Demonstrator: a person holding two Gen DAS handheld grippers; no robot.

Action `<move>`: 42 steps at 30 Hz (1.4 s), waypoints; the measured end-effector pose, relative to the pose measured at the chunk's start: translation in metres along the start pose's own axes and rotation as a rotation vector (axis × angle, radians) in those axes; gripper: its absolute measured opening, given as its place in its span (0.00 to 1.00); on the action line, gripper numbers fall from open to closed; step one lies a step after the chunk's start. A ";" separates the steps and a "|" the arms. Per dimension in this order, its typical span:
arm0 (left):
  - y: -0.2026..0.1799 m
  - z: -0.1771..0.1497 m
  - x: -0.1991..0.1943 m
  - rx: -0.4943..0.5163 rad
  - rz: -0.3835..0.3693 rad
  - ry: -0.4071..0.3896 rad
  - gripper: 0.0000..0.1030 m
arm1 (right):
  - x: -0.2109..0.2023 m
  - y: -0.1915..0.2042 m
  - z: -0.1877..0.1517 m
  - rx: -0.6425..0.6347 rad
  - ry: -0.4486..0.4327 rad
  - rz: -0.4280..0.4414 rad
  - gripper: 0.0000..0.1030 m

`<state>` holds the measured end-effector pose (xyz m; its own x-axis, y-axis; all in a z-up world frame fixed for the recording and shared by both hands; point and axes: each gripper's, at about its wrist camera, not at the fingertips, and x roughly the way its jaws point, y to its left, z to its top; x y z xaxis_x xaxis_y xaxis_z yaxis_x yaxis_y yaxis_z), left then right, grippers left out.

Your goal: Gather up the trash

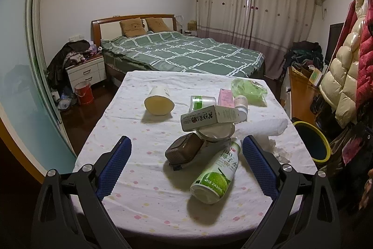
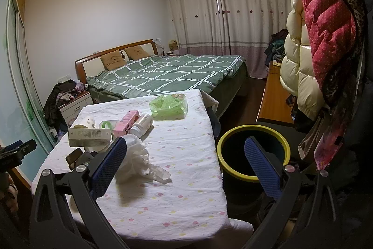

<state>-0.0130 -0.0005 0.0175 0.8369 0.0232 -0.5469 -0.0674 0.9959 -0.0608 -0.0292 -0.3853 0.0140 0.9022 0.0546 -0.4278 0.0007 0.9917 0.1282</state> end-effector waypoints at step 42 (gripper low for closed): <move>-0.005 -0.004 0.004 0.003 -0.012 0.012 0.93 | 0.004 -0.002 -0.001 0.008 0.006 0.004 0.94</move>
<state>-0.0119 -0.0058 0.0124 0.8311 0.0105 -0.5560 -0.0558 0.9964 -0.0646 -0.0258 -0.3865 0.0108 0.8997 0.0593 -0.4326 0.0007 0.9905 0.1373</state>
